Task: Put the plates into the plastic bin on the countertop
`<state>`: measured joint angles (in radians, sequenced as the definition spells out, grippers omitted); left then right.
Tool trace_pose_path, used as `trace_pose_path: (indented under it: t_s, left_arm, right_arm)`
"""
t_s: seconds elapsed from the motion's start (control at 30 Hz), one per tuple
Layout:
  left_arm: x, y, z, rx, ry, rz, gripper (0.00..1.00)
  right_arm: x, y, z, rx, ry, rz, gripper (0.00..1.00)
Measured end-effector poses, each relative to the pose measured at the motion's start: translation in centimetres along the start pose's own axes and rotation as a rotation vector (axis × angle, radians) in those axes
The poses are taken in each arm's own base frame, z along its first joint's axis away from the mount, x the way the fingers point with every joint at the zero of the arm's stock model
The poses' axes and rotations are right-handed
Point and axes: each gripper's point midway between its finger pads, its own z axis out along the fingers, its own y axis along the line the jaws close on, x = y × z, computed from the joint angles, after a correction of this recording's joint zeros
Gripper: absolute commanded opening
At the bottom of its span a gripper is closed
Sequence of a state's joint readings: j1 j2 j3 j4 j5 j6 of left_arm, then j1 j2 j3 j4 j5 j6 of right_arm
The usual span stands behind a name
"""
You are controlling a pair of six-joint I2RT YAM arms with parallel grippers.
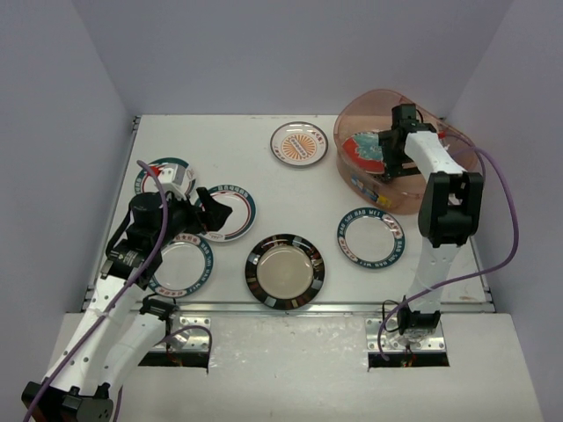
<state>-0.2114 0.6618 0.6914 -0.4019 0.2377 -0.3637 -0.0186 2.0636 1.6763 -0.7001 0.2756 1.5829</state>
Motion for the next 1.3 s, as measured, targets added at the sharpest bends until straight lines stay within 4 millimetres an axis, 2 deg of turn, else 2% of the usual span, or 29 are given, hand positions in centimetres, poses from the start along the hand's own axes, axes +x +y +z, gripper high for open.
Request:
trace_pose_path:
  t_s: [0.2, 0.37, 0.5, 0.57, 0.63, 0.7, 0.77, 0.83, 0.9, 0.97, 1.03, 1.1, 1.2, 1.27, 1.3]
  left_arm:
    - [0.6, 0.4, 0.6, -0.022, 0.028, -0.005, 1.00]
    - [1.5, 2.0, 1.3, -0.109, 0.073, -0.028, 1.00]
    - [2.5, 2.4, 1.8, -0.130, 0.124, -0.074, 1.00]
    - [3.1, 2.1, 2.3, -0.113, 0.147, -0.101, 1.00]
    - [4.0, 1.7, 2.8, -0.090, 0.175, -0.122, 1.00]
    - [5.4, 1.1, 3.2, -0.068, 0.215, -0.134, 1.00]
    - [7.1, 0.3, 3.8, -0.042, 0.265, -0.132, 1.00]
    - [9.0, -0.3, 4.3, -0.020, 0.318, -0.126, 1.00]
    - [10.9, -0.5, 4.8, -0.012, 0.374, -0.125, 0.99]
    - [12.6, -0.3, 5.2, -0.018, 0.422, -0.125, 0.98]
    - [14.4, 0.1, 5.5, -0.026, 0.465, -0.129, 0.93]
    - [16.2, 0.6, 5.7, -0.032, 0.507, -0.139, 0.90]
    - [19.0, 1.2, 5.7, -0.044, 0.584, -0.155, 0.77]
    - [20.4, 1.5, 5.5, -0.054, 0.627, -0.163, 0.54]
    - [20.9, 1.6, 5.4, -0.058, 0.643, -0.164, 0.51]
  right_arm:
    - [-0.2, -0.4, -1.3, 0.064, 0.029, -0.010, 0.99]
    - [-0.3, -0.2, -2.2, 0.056, 0.035, -0.059, 0.99]
    - [0.4, 1.0, -3.6, -0.032, 0.056, -0.184, 0.99]
    - [1.4, 2.7, -5.6, -0.126, 0.054, -0.285, 0.99]
    - [2.9, 4.5, -8.7, -0.250, 0.044, -0.405, 0.99]
    - [5.2, 6.2, -13.2, -0.431, 0.023, -0.545, 0.99]
    - [7.2, 6.3, -18.3, -0.621, 0.010, -0.669, 0.99]
    - [8.9, 5.5, -23.4, -0.812, 0.016, -0.782, 0.99]
    - [9.2, 4.7, -27.7, -0.972, 0.018, -0.881, 0.99]
    - [9.2, 3.7, -30.6, -1.104, 0.024, -0.973, 0.99]
    - [9.8, 2.3, -32.4, -1.225, 0.044, -1.066, 0.99]
    - [10.9, -0.4, -32.3, -1.287, 0.100, -1.146, 0.99]
    - [13.1, -6.2, -29.7, -1.297, 0.242, -1.237, 0.99]
    - [14.3, -9.5, -27.8, -1.265, 0.342, -1.269, 0.99]
    - [14.8, -11.0, -27.0, -1.245, 0.386, -1.280, 0.99]
